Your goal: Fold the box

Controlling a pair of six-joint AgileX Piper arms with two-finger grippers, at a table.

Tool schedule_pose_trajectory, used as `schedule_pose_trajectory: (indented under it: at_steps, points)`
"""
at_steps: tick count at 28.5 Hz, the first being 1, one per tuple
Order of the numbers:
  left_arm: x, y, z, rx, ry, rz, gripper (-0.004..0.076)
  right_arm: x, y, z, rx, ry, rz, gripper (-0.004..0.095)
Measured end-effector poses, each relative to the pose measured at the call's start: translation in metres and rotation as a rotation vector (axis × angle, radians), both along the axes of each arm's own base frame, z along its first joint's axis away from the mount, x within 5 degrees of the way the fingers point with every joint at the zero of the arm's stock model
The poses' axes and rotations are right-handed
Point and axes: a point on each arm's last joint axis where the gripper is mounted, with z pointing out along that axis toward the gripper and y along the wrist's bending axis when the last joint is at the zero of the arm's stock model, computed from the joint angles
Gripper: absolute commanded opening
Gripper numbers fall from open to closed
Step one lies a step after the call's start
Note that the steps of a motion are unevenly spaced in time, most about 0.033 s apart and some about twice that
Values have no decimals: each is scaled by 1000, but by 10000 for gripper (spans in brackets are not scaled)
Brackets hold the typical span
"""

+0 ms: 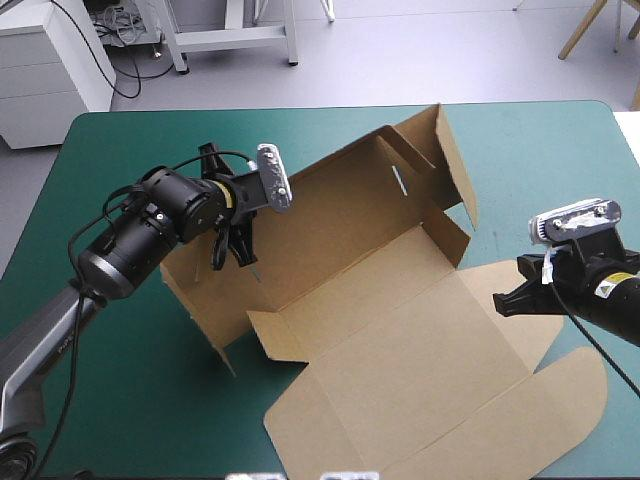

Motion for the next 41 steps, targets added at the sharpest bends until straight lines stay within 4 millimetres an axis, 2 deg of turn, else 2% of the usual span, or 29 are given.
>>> schedule_pose_trajectory:
  at_steps: [7,14,23,29,32,34,35,38,40,41]
  points:
    - [-13,-31,-3,143,-180,-179,-10,0,0,2,20,-5,-17,-19]
    - [-28,-46,-33,284,-312,-232,-10,0,0,2,46,3,-38,-19]
    - [-69,-48,-60,288,-468,-237,-10,0,0,2,63,8,-51,-19]
    - [-76,-45,-70,265,-483,-204,-10,0,0,2,71,10,-58,5]
    - [-77,-44,-72,241,-496,-174,-10,0,0,3,74,7,-59,89]
    - [-77,-43,-73,235,-503,-167,-10,-1,0,10,89,-11,-66,256]
    - [-77,-43,-74,236,-505,-166,-10,-2,0,14,93,-22,-66,399]
    - [-77,-43,-74,235,-508,-167,-10,-7,0,35,99,-70,-61,654]
    - [-77,-43,-74,231,-507,-166,-10,-11,0,48,101,-105,-57,755]
    - [-77,-44,-74,227,-506,-165,-10,-13,0,55,101,-124,-55,771]
